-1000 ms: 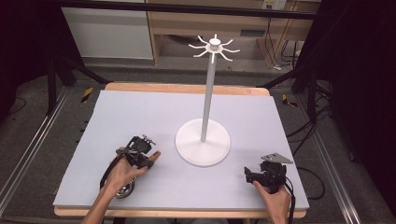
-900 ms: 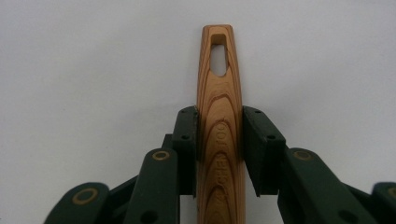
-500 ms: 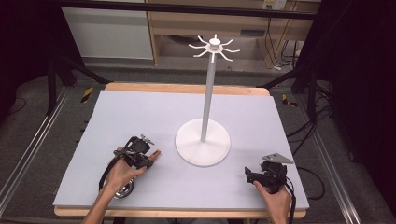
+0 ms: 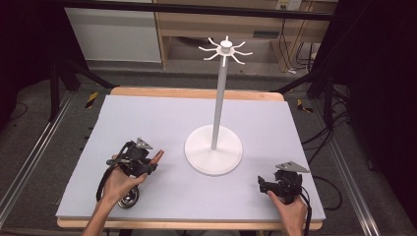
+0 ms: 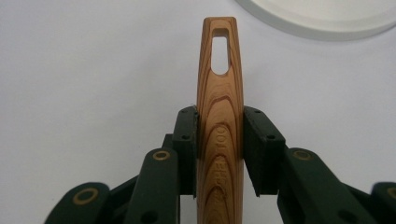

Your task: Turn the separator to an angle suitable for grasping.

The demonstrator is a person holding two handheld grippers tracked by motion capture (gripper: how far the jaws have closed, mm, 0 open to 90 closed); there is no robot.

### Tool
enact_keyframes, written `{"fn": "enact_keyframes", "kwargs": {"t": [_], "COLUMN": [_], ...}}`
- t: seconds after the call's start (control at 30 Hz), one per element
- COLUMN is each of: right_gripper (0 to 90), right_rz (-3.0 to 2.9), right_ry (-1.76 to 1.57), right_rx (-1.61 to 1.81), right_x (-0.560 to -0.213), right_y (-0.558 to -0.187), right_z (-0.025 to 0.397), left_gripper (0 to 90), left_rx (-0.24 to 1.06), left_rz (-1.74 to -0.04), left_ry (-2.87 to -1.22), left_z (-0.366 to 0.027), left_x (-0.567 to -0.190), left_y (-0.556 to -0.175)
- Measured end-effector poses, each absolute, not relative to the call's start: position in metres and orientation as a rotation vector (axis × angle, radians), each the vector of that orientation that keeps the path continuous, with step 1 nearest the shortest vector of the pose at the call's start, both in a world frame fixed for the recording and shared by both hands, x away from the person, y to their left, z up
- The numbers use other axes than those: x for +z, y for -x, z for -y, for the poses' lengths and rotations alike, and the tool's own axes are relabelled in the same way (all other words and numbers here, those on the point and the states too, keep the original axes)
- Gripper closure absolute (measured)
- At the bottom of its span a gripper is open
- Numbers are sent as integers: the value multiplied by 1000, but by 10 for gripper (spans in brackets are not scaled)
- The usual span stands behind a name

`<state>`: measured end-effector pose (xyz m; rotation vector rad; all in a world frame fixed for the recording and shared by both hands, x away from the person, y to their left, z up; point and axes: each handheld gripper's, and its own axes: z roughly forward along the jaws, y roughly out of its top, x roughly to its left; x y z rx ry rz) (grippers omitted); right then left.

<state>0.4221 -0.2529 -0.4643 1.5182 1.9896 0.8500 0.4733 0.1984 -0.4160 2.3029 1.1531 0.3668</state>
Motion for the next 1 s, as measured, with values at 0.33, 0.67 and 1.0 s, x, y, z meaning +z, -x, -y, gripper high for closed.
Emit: {"fn": "enact_keyframes", "kwargs": {"t": [0.33, 0.67, 1.0], "right_gripper": [98, 98, 98], "right_rz": [-1973, -1945, -1938], "right_ry": [-1521, -1530, -1525], "right_rx": [856, 865, 869], "right_x": [-464, -464, -463], "right_y": [-422, -420, -420], "right_z": [253, 254, 254], "left_gripper": [674, 673, 673], "left_rx": [425, 474, 509], "left_rz": [-1116, -1061, -997], "left_ry": [-2178, -2022, -1896], "left_z": [-208, -214, -219], "left_x": [-396, -374, -354], "left_y": [-462, -454, -446]}}
